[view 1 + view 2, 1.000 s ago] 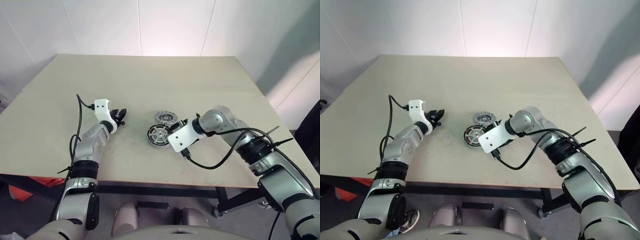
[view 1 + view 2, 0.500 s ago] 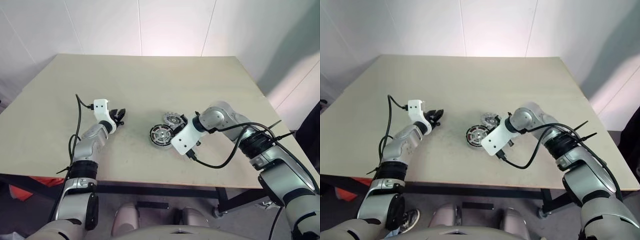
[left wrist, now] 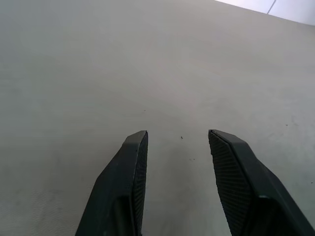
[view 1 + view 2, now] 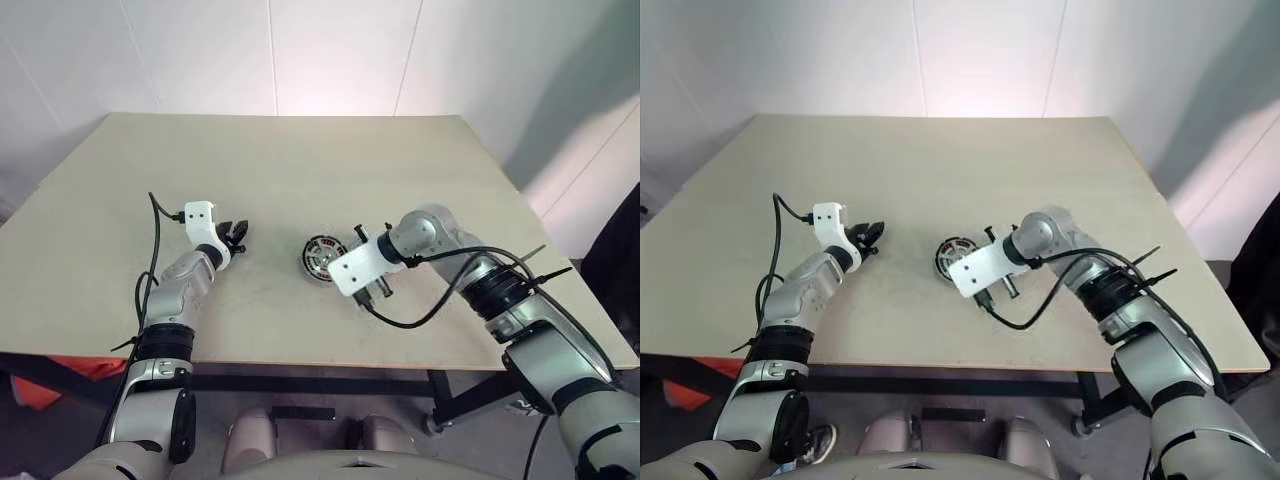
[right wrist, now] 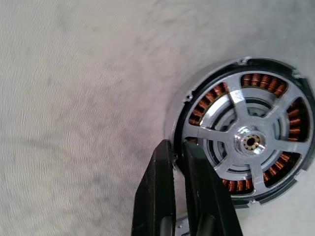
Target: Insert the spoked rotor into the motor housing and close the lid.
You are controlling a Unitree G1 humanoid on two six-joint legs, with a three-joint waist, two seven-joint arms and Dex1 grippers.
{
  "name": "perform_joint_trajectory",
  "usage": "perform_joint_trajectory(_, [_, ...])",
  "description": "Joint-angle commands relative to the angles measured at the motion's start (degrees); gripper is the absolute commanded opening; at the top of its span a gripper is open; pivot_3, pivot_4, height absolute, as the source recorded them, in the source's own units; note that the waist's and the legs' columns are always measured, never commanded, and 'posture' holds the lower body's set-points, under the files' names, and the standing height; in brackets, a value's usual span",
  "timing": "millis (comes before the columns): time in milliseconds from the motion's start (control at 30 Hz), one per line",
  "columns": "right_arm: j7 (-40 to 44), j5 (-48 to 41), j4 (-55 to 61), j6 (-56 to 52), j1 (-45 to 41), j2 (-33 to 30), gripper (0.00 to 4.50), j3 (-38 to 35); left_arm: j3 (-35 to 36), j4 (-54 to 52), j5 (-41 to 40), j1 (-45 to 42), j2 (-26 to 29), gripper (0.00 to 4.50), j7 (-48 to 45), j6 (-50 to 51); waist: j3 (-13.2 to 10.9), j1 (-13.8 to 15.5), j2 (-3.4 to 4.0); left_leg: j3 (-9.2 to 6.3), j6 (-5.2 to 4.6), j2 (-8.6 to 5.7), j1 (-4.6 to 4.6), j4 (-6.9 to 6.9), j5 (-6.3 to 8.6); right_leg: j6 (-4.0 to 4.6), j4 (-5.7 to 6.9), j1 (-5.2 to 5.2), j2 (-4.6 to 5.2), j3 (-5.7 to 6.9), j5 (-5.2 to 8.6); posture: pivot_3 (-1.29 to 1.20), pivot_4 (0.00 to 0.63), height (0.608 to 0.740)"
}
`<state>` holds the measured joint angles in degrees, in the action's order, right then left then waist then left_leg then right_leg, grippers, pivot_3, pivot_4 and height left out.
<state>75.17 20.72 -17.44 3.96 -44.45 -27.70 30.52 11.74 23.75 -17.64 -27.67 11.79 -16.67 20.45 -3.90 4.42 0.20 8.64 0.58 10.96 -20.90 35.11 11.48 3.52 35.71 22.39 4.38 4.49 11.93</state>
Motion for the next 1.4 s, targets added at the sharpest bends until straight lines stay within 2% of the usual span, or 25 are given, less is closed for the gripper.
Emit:
perform_joint_trajectory(33, [-1.1,-1.7,3.9,-7.3,-1.3,1.8,0.00,-2.2,0.4,-2.1,-0.2,-0.4,0.2,2.09,-0.1,-0.9,0.0,-0.3,0.00,-0.01,0.01,0.01,-0.01,0.00,-0.01,0.01,0.00,0.01,0.00,0.00,-0.01,0.00,0.000,0.740])
perform_joint_trajectory(167, [-2.3,-1.4,4.7,-8.6,-1.4,2.4,0.00,-1.6,0.4,-2.2,-0.1,-0.3,0.3,2.09,-0.1,-1.0,0.0,-0.4,0.00,-0.01,0.02,0.00,-0.03,-0.03,-0.01,0.02,-0.02,0.04,0.00,0.00,-0.01,0.00,0.000,0.740])
perform_joint_trajectory(433, [-2.0,-3.1,5.9,-4.8,-1.2,2.4,0.00,-1.0,0.6,-2.2,-0.1,-0.1,0.6,2.09,0.0,-1.1,0.0,-0.3,0.00,0.00,0.01,-0.01,-0.42,-0.07,0.00,0.05,-0.06,0.39,0.00,0.00,-0.02,0.00,0.000,0.740])
perform_joint_trajectory(467, [-2.2,-3.4,6.2,-4.2,-1.2,2.4,0.68,-1.3,0.6,-2.1,-0.1,-0.1,0.6,2.09,0.0,-1.1,0.0,-0.3,0.00,0.00,0.01,-0.01,-0.47,-0.07,0.00,0.05,-0.06,0.44,0.00,0.01,-0.02,0.00,0.000,0.740])
perform_joint_trajectory(500, [-2.4,-3.7,6.9,-3.8,-1.1,2.2,0.82,-1.6,0.6,-2.0,-0.1,-0.1,0.5,2.09,0.0,-1.1,0.0,-0.3,0.00,0.00,0.01,-0.01,-0.51,-0.07,0.00,0.05,-0.06,0.49,0.00,0.00,-0.03,0.00,0.000,0.740])
perform_joint_trajectory(567, [-2.0,-5.1,8.9,-4.1,-0.7,1.8,1.41,-2.5,0.5,-2.0,0.0,-0.2,0.4,2.09,0.1,-1.1,0.0,-0.3,0.00,0.00,0.00,-0.01,-0.52,-0.08,0.00,0.05,-0.06,0.50,0.00,0.00,-0.02,0.00,0.000,0.740])
perform_joint_trajectory(733, [-2.6,-9.0,16.7,-10.0,1.2,-0.4,1.41,-6.4,-0.1,-0.8,0.1,-1.1,0.1,2.09,-0.6,-1.3,0.0,0.1,0.00,0.01,0.00,-0.02,-0.47,-0.08,0.00,0.05,-0.06,0.43,0.01,0.00,-0.03,0.00,0.000,0.740])
perform_joint_trajectory(867, [-8.8,-12.1,22.6,-27.4,3.0,1.3,1.41,-13.7,-0.8,0.4,0.1,-2.3,-0.3,2.09,-1.7,-1.3,0.0,0.7,0.00,0.00,0.01,-0.03,-0.36,-0.08,0.00,0.04,-0.07,0.31,0.01,0.00,-0.02,0.00,0.000,0.740])
perform_joint_trajectory(1067, [-17.4,-21.1,33.8,-68.5,9.9,3.8,1.41,-30.6,-1.9,2.7,0.8,-3.5,-1.5,2.09,-2.2,-2.4,0.0,1.5,-0.01,-0.02,0.03,-0.05,-0.13,-0.19,-0.01,0.03,-0.22,0.05,0.01,-0.01,-0.02,0.00,0.000,0.740])
perform_joint_trajectory(1233, [-19.8,-29.5,43.5,-93.1,13.9,6.4,1.41,-45.8,-3.6,5.0,1.2,-5.0,-3.2,2.09,-3.3,-2.9,0.0,2.0,0.03,-0.02,0.07,-0.12,-0.10,-0.40,-0.04,0.00,-0.41,0.03,0.02,-0.02,-0.03,0.00,0.000,0.740])
perform_joint_trajectory(1333, [-22.3,-35.7,45.0,-96.5,16.1,10.2,2.02,-55.3,-4.6,5.9,1.6,-5.9,-3.7,2.09,-4.6,-3.1,0.0,2.1,0.03,-0.01,0.45,-0.13,0.05,-0.63,-0.26,-0.07,-0.42,0.04,0.01,-0.02,0.01,0.00,0.000,0.740])
perform_joint_trajectory(1400, [-26.2,-39.6,44.7,-96.5,18.3,13.0,2.66,-60.1,-4.7,7.0,1.6,-6.9,-3.7,2.09,-4.9,-3.2,0.0,2.5,0.04,0.01,0.67,-0.13,0.29,-0.90,-0.40,-0.43,-0.48,-0.04,0.00,-0.02,0.22,0.00,0.000,0.740])
